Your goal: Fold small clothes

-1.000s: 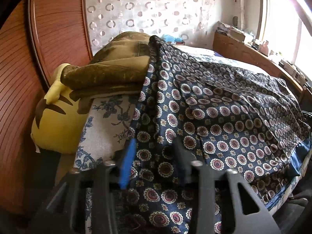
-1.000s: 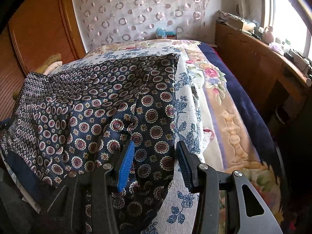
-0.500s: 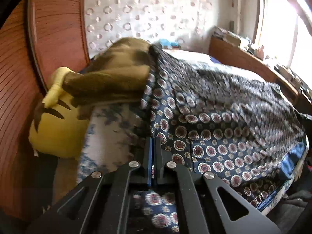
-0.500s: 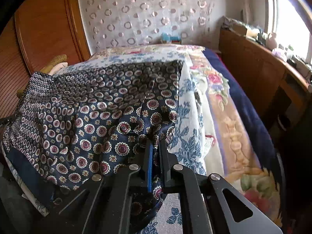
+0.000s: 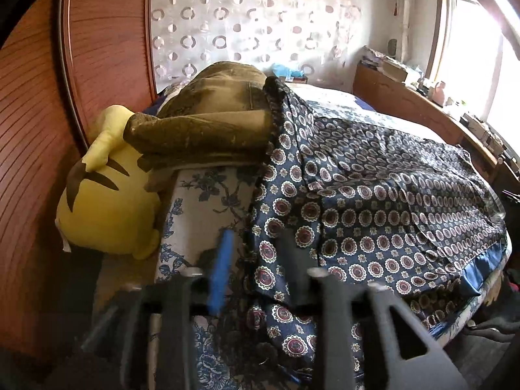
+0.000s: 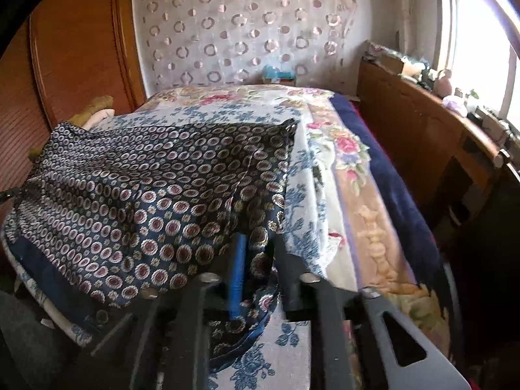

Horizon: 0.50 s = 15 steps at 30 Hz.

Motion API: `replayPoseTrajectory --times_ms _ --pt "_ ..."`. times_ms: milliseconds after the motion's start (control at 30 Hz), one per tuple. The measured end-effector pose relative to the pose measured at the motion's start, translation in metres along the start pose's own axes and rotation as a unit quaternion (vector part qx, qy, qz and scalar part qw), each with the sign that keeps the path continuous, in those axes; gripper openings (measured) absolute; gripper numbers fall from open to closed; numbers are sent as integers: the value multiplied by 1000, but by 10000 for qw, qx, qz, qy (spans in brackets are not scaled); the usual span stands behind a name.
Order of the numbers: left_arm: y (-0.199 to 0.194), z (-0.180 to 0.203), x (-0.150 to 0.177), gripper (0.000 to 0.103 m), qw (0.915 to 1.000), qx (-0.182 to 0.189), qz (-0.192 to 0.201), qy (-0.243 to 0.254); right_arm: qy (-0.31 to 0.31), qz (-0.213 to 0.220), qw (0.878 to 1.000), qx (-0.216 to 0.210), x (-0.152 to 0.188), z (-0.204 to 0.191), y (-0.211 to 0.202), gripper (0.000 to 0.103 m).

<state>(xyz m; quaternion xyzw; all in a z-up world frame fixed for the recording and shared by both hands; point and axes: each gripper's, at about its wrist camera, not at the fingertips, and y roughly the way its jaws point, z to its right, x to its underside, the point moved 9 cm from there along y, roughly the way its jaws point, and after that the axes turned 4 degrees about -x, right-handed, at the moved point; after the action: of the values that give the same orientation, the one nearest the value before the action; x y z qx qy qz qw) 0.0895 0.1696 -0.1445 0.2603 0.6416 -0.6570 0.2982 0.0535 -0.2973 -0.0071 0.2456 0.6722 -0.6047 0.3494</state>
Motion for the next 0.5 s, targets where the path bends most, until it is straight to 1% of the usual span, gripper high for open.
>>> replayPoseTrajectory --times_ms 33,100,200,333,500 --pt "1 0 1 46 10000 43 -18 -12 -1 40 10000 -17 -2 -3 0 36" --pt "3 0 3 50 10000 42 -68 -36 -49 57 10000 -45 -4 -11 3 42" --pt "5 -1 6 50 9999 -64 -95 -58 -128 80 9998 -127 -5 -25 10 45" --pt "9 -3 11 50 9998 -138 -162 -55 -286 55 9991 -317 -1 -46 23 45" --pt "12 -5 14 50 9996 -163 -212 -87 -411 -122 9979 -487 5 -67 48 45"
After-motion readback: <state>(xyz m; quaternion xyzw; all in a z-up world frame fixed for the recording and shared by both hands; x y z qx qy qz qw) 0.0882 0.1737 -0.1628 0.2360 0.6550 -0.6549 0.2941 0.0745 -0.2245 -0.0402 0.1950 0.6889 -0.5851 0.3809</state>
